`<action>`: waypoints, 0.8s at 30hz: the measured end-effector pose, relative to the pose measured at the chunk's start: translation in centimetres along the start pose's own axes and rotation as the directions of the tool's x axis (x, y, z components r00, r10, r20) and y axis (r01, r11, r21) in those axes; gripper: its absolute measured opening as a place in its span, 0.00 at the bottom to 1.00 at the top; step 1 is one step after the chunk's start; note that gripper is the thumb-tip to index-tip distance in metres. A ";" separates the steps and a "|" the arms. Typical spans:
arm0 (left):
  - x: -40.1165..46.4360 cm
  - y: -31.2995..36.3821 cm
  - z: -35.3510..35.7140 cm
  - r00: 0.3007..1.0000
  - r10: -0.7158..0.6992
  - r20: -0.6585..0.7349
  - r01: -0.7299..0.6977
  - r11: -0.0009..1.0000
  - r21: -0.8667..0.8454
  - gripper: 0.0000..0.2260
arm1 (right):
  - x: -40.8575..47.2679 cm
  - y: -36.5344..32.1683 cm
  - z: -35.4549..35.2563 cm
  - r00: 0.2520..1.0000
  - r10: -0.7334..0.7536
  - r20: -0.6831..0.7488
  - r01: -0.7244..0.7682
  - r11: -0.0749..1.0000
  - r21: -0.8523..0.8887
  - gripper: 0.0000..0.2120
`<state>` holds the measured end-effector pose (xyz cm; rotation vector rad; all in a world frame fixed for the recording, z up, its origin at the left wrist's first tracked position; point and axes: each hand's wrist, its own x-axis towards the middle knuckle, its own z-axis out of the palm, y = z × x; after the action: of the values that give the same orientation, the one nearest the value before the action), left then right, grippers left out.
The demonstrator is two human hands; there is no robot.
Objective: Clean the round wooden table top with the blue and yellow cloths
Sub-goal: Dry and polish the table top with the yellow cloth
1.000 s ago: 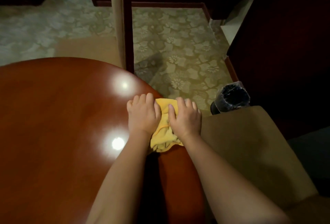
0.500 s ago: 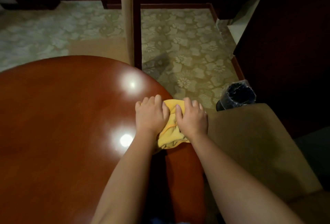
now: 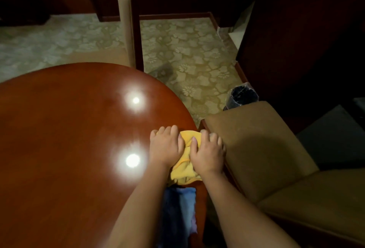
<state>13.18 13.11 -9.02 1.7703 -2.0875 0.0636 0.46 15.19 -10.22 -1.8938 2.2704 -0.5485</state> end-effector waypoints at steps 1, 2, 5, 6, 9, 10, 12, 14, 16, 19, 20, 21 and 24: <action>0.1 -0.1 0.1 1.000 0.012 0.003 -0.012 1.000 0.005 0.12 | 0.1 0.0 0.1 1.000 -0.003 -0.003 0.003 1.000 -0.002 0.18; 0.3 -0.2 0.3 1.000 0.026 0.002 -0.026 1.000 0.009 0.12 | 0.4 0.1 0.2 1.000 -0.005 -0.009 0.005 1.000 0.010 0.19; 1.5 -0.6 1.1 0.998 0.054 -0.030 -0.054 0.999 0.002 0.12 | 1.4 0.2 0.7 0.999 0.014 -0.037 -0.010 0.996 0.083 0.25; 2.0 -0.8 1.4 0.997 0.062 -0.047 -0.062 0.998 -0.003 0.12 | 1.9 0.2 0.9 0.999 0.021 -0.032 -0.018 0.996 0.093 0.25; 3.7 -1.2 2.1 0.993 0.063 -0.096 -0.063 0.998 0.001 0.12 | 3.9 -0.2 1.3 1.000 0.024 -0.006 -0.023 0.996 0.088 0.26; 4.5 -1.4 2.4 0.993 0.044 -0.108 -0.044 0.999 0.008 0.12 | 5.1 -0.5 1.6 1.000 0.016 0.001 -0.016 0.996 0.087 0.26; 6.6 -2.1 2.9 0.990 -0.020 -0.141 0.024 0.999 0.023 0.12 | 7.7 -1.3 2.1 1.000 -0.010 0.016 0.008 0.996 0.091 0.25; 8.8 -3.0 3.5 0.982 -0.070 -0.175 0.077 0.996 0.035 0.11 | 10.5 -2.2 2.8 0.999 -0.040 0.017 0.038 0.995 0.097 0.22; 11.0 -4.0 4.1 0.979 -0.095 -0.183 0.104 0.994 0.043 0.11 | 13.1 -3.1 3.6 0.998 -0.067 0.013 0.065 0.993 0.098 0.20; 13.1 -5.1 4.8 0.980 -0.121 -0.156 0.130 0.990 0.047 0.12 | 15.5 -3.9 4.6 0.995 -0.099 -0.004 0.098 0.989 0.111 0.22; 13.4 -5.2 4.8 0.981 -0.124 -0.148 0.133 0.990 0.055 0.12 | 15.8 -4.0 4.7 0.994 -0.102 -0.025 0.105 0.987 0.118 0.24; 13.6 -5.3 4.8 0.983 -0.120 -0.137 0.130 0.990 0.062 0.12 | 15.9 -4.1 4.7 0.994 -0.101 -0.031 0.104 0.987 0.124 0.24; 12.8 -5.1 4.3 0.989 -0.093 -0.113 0.103 0.990 0.092 0.12 | 15.1 -4.0 4.2 0.993 -0.114 0.028 0.110 0.988 0.111 0.19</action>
<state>15.36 -1.12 -9.86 1.8799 -1.9483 0.2330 2.54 -0.85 -10.76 -1.9697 2.0776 -0.6366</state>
